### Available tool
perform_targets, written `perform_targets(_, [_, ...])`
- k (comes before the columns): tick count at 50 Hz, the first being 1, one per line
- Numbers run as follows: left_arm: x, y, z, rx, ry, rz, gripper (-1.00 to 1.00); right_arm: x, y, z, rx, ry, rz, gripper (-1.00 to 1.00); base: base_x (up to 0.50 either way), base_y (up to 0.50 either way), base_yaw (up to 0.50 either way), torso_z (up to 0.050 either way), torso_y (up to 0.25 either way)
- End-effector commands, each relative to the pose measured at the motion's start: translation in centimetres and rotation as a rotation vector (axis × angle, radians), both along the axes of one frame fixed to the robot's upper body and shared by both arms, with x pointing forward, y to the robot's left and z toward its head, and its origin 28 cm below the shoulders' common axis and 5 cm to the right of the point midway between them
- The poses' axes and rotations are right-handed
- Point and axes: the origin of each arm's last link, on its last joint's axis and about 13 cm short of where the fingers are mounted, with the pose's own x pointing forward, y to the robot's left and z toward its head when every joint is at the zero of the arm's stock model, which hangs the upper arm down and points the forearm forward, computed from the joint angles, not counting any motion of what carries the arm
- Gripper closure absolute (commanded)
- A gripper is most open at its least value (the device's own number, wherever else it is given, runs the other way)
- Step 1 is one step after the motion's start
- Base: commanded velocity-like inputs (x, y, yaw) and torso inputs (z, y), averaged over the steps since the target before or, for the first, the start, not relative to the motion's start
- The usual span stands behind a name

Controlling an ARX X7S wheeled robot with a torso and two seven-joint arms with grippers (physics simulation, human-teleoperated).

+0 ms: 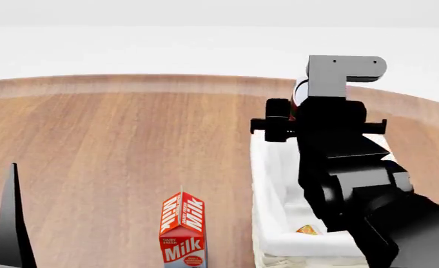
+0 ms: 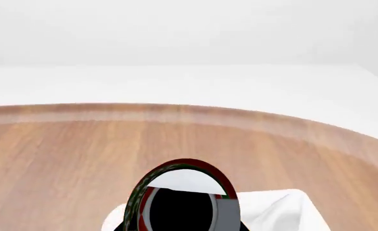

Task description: Pick up the alphabet soup and the tomato sauce, and put them in the basket.

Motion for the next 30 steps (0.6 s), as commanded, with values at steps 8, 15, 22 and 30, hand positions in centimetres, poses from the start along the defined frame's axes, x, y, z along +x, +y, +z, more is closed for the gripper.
perform_targets(8, [-0.1,0.1,-0.1,-0.001,0.003,-0.001,-1.0,-0.6,-0.8,-4.5,0.008,0.129,-0.159,1.0,0.0,0.0,0.0,0.0,0.0])
perform_targets(15, [-0.1,0.0,-0.1,-0.003,0.003,-0.003,-1.0,-0.9,-0.9,-5.3,-0.01,0.152,-0.17,1.0,0.0,0.0,0.0,0.0,0.0])
perform_targets(22, [-0.2,0.0,-0.2,-0.003,0.009,-0.003,-1.0,-1.0,-1.1,-5.5,-0.012,0.158,-0.181,1.0,0.0,0.0,0.0,0.0,0.001])
perform_targets(30, [0.0,0.0,-0.1,-0.005,0.01,-0.006,-1.0,-1.0,-1.0,-5.5,-0.011,0.154,-0.174,1.0,0.0,0.0,0.0,0.0,0.0])
